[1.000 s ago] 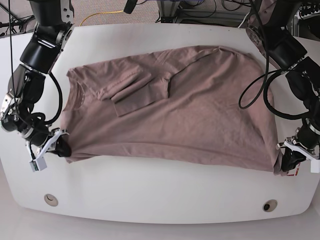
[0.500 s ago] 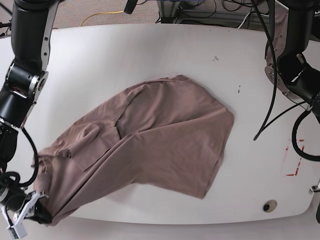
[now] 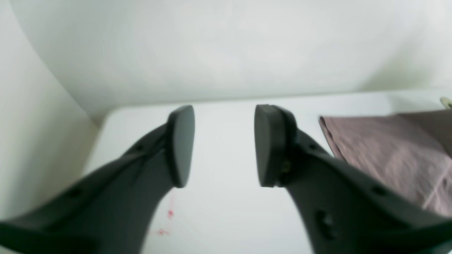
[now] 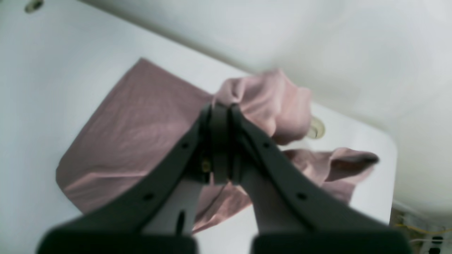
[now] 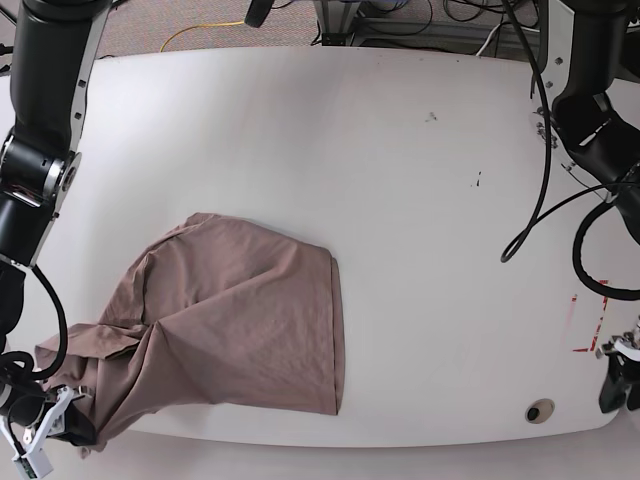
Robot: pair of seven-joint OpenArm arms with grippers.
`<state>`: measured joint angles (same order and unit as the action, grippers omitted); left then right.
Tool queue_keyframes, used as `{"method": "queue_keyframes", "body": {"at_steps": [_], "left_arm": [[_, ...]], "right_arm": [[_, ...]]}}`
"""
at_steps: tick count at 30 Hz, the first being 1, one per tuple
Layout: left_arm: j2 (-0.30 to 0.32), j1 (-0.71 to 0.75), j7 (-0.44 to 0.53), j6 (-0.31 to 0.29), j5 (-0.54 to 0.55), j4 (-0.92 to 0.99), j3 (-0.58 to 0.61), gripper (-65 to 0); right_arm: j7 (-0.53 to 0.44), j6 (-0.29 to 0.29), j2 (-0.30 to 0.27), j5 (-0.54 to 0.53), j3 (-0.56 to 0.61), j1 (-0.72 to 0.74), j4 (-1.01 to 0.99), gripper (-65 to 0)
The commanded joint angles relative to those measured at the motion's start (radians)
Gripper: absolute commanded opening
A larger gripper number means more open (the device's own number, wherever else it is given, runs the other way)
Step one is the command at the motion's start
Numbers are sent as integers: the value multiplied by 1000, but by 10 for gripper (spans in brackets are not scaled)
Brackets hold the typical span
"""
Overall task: Fold the T-shirt properly
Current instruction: 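Lift the shirt with both grippers and drag it across the table, then move the left gripper to the bunched shirt and grasp the fabric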
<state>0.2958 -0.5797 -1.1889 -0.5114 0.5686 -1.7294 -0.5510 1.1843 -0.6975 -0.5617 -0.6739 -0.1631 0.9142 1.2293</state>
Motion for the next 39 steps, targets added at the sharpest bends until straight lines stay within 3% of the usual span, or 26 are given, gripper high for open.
{"method": "queue_keyframes", "body": {"at_steps": [1,3,10,16,21,27,33,39], "left_arm": [[-25,42,22,-2,31,-30,9,-303],[-56,99,25,-2,31,-37,10,-271],[-191,229,30,0,23,-31,52,-268],[-274,298,134,6,21,42,162,-267],[-338,309,243,7,21,239,248,-267],[-381,312,401,7,21,500,332,-262],[-416,278,518,15,26,662,438,-147],[-453,220,585,106,29,810,458,-142]], "right_arm": [[-45,0,-17,-27,-10,21,20,-650],[-54,0,-17,-19,-34,-7,19,-650],[-106,2,-17,-17,-59,-102,14,-650],[-106,2,-19,-19,-59,-157,19,-650],[-106,2,-21,-23,-60,-182,19,-650],[-105,2,-21,-22,-105,-205,19,-650],[-102,2,-19,-19,-123,-208,17,-650],[-100,2,-21,-23,-123,-217,17,-650]]}}
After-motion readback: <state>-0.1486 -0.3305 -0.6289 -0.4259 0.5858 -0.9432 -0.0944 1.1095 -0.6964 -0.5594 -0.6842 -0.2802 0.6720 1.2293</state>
